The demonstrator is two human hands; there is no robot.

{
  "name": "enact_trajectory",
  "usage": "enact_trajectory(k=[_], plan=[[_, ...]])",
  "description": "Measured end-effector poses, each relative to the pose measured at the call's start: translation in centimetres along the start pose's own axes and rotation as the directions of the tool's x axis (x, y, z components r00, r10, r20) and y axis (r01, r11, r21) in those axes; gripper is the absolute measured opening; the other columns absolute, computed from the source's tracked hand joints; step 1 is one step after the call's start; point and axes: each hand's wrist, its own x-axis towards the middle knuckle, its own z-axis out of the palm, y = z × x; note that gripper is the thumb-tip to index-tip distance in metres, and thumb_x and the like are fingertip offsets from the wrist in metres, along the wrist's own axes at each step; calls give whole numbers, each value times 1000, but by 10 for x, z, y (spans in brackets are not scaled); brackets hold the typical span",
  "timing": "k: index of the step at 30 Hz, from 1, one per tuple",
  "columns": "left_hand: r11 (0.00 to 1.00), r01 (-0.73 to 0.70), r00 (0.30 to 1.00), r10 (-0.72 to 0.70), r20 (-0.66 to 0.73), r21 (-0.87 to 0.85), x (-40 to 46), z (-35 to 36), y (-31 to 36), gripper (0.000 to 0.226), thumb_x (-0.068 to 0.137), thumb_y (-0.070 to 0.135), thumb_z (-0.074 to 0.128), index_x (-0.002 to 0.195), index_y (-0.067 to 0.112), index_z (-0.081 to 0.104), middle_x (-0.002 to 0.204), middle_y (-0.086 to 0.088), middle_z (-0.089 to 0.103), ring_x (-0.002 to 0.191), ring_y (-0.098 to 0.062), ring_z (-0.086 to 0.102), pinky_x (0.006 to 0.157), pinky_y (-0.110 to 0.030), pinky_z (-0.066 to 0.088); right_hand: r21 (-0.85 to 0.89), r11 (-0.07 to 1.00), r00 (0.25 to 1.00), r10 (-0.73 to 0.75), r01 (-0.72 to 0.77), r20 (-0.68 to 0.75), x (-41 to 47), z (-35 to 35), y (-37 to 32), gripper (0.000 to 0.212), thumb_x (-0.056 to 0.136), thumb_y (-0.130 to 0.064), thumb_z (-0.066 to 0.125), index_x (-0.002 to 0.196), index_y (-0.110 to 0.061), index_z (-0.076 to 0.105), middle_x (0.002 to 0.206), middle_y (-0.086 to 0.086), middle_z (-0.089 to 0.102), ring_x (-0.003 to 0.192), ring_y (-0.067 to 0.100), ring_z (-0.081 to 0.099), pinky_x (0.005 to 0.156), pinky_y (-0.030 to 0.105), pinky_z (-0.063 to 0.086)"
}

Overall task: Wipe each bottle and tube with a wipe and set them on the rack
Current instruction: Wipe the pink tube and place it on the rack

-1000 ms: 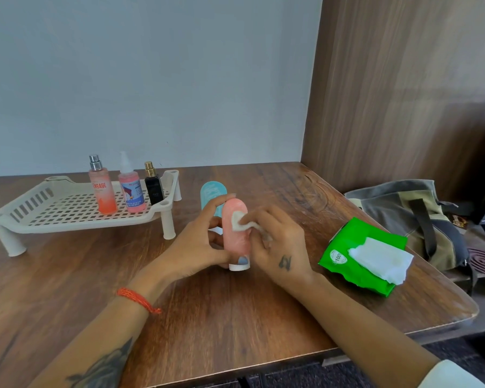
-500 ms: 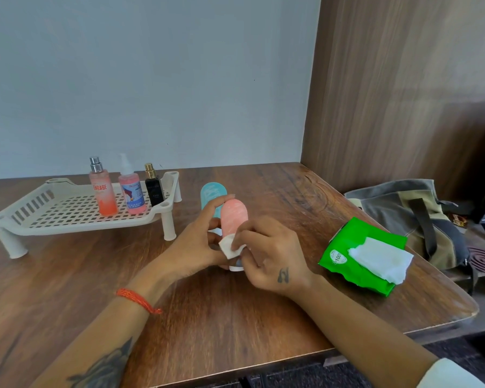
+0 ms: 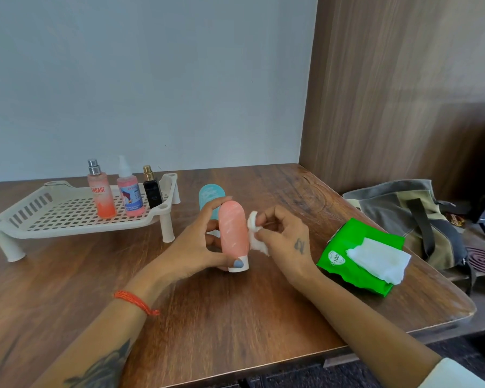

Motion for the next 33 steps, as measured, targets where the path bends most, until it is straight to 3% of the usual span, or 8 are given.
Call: enact_trajectory(k=[3, 5, 12, 14, 18, 22, 26, 33], plan=[[998, -11, 1000, 11, 5, -66, 0, 0, -1, 99, 62, 8, 85, 119, 63, 27, 132, 1, 45, 109, -19, 60, 91, -35, 54, -216, 895, 921, -376, 390, 102, -5, 1, -1, 6, 68, -12, 61, 69, -18, 62, 74, -9, 60, 69, 6, 54, 59, 10, 43], [997, -19, 1000, 20, 14, -68, -1, -1, -2, 98, 63, 7, 84, 122, 61, 27, 132, 1, 45, 107, -19, 61, 88, -33, 55, -320, 815, 875, -441, 483, 199, -7, 3, 3, 7, 66, -20, 56, 67, -17, 62, 73, -7, 60, 67, 3, 50, 57, 7, 39], [1000, 11, 1000, -11, -2, -13, 0, 1, -1, 97, 54, 25, 85, 114, 69, 23, 143, 2, 34, 125, -21, 47, 99, -37, 48, -288, 952, 985, -58, 104, 165, 1, 1, 11, 16, 73, -8, 61, 62, -19, 57, 64, -12, 54, 66, 5, 52, 54, 9, 38], [1000, 15, 1000, -15, 5, -17, 0, 1, 0, 98, 57, 22, 87, 115, 69, 24, 142, 2, 35, 123, -20, 48, 99, -38, 48, -247, 967, 996, -51, 69, 78, 1, 1, 9, 19, 75, -5, 62, 66, -21, 58, 68, -12, 56, 68, 6, 54, 57, 11, 44], [999, 19, 1000, -18, 7, -32, -1, 0, 1, 100, 47, 31, 88, 116, 70, 27, 135, 1, 42, 114, -21, 57, 96, -42, 51, -243, 924, 934, -332, 294, -130, -1, 3, 2, 11, 80, -7, 64, 88, -15, 62, 84, -3, 63, 76, 9, 57, 66, 23, 51], [996, -21, 1000, 22, 9, -87, -2, 1, -1, 100, 60, 7, 86, 123, 61, 32, 128, 1, 48, 103, -20, 65, 88, -43, 55, -431, 673, 773, -626, 601, 102, -5, 7, 3, 26, 84, -12, 54, 107, -10, 66, 98, 7, 63, 88, 13, 56, 76, 15, 43], [994, -50, 999, 51, 7, -98, -2, 2, -1, 100, 61, 2, 84, 127, 56, 33, 129, 1, 49, 105, -20, 64, 86, -43, 56, -454, 620, 746, -644, 640, 171, -3, 8, 5, 31, 85, -15, 53, 111, -14, 68, 97, 8, 62, 86, 14, 53, 73, 16, 41], [995, -40, 999, 39, -11, -86, -2, 2, -1, 96, 62, 9, 84, 122, 63, 33, 130, 1, 49, 118, -23, 54, 92, -45, 53, -327, 626, 702, -672, 708, 236, -7, 3, 4, 23, 76, -19, 58, 89, -15, 76, 81, 4, 64, 71, 13, 58, 63, 18, 45]])
